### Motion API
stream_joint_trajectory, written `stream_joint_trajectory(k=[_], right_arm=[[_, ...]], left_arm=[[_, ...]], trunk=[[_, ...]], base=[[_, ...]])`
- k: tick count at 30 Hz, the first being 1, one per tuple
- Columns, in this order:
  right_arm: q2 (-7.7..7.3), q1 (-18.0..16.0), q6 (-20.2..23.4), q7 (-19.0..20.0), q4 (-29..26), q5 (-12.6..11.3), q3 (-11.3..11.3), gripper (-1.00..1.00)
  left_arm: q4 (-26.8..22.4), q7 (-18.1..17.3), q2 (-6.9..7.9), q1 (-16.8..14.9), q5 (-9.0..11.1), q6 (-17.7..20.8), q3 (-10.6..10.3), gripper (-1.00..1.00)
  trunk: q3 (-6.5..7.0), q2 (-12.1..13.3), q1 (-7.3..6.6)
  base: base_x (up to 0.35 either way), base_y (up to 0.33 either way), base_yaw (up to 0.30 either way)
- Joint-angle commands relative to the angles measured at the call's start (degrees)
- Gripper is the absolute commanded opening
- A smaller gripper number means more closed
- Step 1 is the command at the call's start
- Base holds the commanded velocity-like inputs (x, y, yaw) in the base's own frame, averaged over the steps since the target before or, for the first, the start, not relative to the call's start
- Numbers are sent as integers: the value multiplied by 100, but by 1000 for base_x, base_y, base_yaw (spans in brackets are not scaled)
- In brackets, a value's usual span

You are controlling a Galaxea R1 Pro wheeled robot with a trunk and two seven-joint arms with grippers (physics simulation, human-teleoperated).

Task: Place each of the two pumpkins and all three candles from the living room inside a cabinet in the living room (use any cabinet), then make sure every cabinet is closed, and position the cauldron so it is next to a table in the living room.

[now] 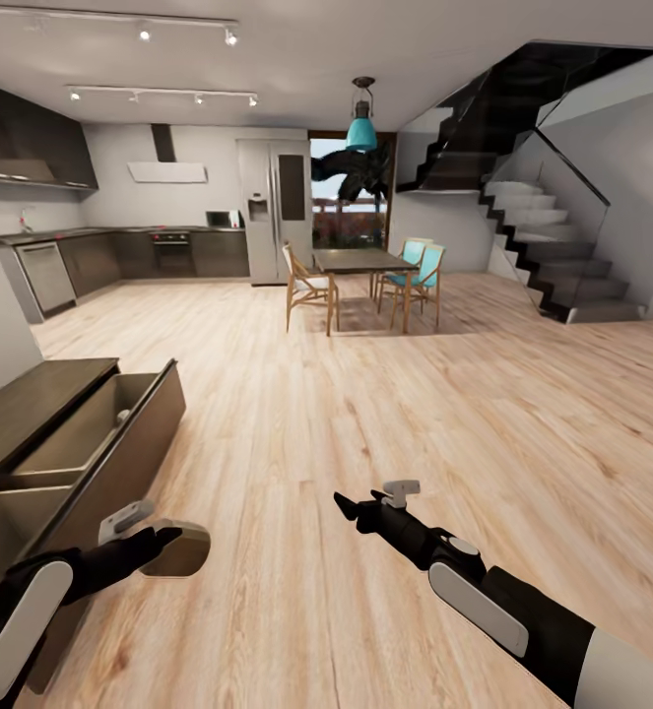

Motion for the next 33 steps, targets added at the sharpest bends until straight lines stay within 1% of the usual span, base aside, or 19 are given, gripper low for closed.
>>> stream_joint_trajectory(k=[1, 6, 10, 12, 14, 17, 29, 33], right_arm=[[-4, -9, 9, -38, -11, -32, 13, 100], [-3, -12, 10, -32, -1, -28, 5, 100], [-5, -8, -60, -21, -9, 30, 17, 100], [-6, -8, -159, -23, -10, 50, 20, 100], [-9, -8, -345, -20, -9, 66, 22, 100], [-7, -10, -438, -19, -9, 49, 26, 100], [-12, -9, -527, -27, 0, 21, 31, 100], [-19, -7, -539, -28, 0, 27, 31, 100]], left_arm=[[-8, 53, 1, -4, 77, 16, 3, -100], [-8, 53, 1, -4, 77, 16, 3, -100], [-8, 53, 1, -4, 77, 16, 3, -100], [-8, 53, 1, -4, 77, 16, 3, -100], [-8, 53, 1, -4, 77, 16, 3, -100], [-8, 53, 1, -4, 77, 16, 3, -100], [-8, 53, 1, -4, 77, 16, -2, -100], [-8, 53, 1, -4, 77, 16, 2, -100]], trunk=[[-15, -3, 2], [-61, -3, 2], [-98, -3, 2], [-116, -3, 2], [-135, -3, 2], [-162, -3, 2], [-273, -3, 2], [-285, -3, 2]], base=[[336, -162, -33], [335, -162, -9], [335, -162, -1], [335, -162, 0], [335, -164, 0], [333, -168, 0], [326, -177, 0], [329, -108, 0]])
